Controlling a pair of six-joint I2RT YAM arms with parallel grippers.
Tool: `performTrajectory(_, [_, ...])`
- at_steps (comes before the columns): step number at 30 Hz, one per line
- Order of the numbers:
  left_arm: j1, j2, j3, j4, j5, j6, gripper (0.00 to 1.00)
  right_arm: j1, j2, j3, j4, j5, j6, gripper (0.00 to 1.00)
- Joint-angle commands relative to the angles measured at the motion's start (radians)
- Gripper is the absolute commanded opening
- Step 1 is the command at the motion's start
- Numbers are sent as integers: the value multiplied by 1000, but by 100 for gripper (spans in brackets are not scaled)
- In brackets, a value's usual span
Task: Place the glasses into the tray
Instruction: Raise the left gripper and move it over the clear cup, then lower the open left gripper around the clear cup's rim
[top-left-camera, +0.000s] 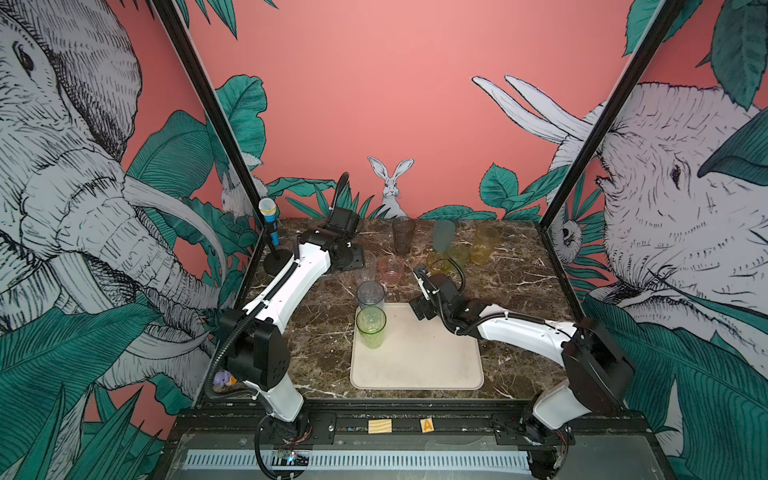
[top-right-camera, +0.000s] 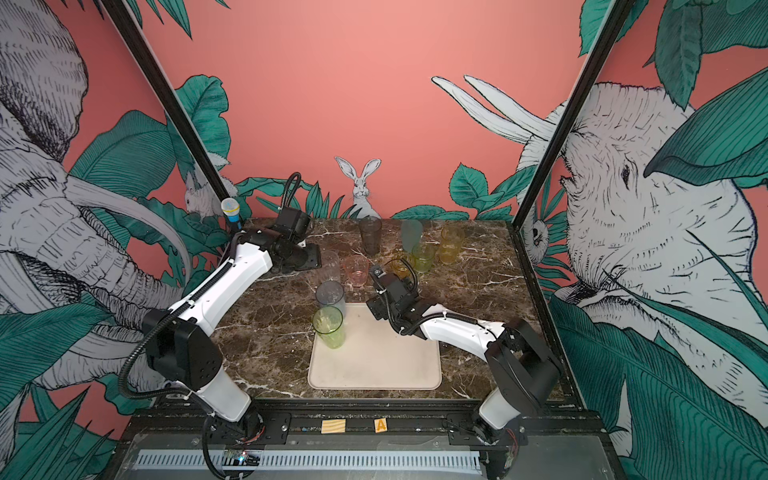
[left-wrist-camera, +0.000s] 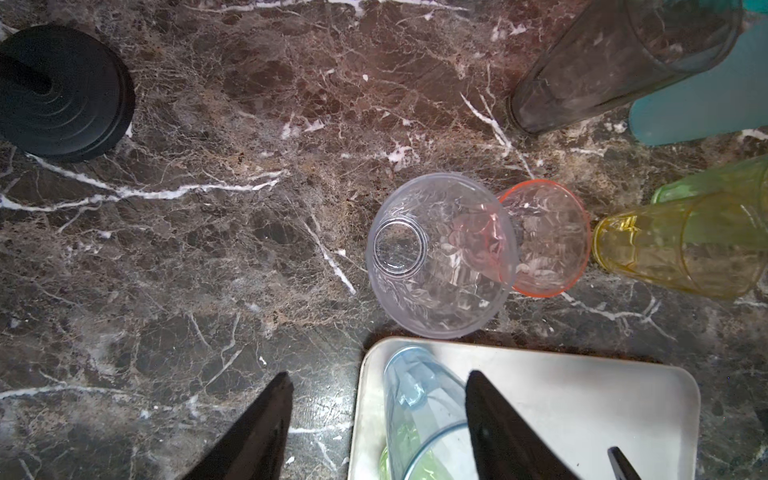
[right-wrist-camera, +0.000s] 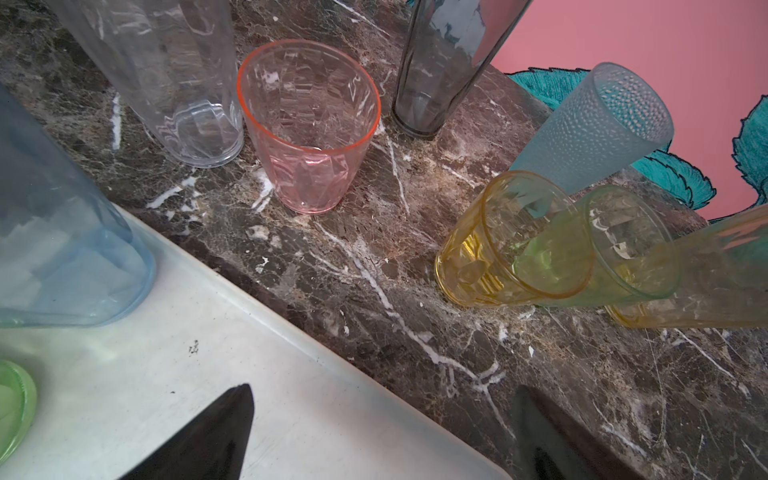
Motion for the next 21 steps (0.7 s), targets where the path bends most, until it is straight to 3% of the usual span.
performTrajectory(1, [8, 16, 39, 8, -3, -10, 71, 7, -19, -8, 24, 21, -7, 99])
performTrajectory(21, [35, 130, 74, 35, 17, -34, 73, 7, -6, -1, 21, 18, -7, 99])
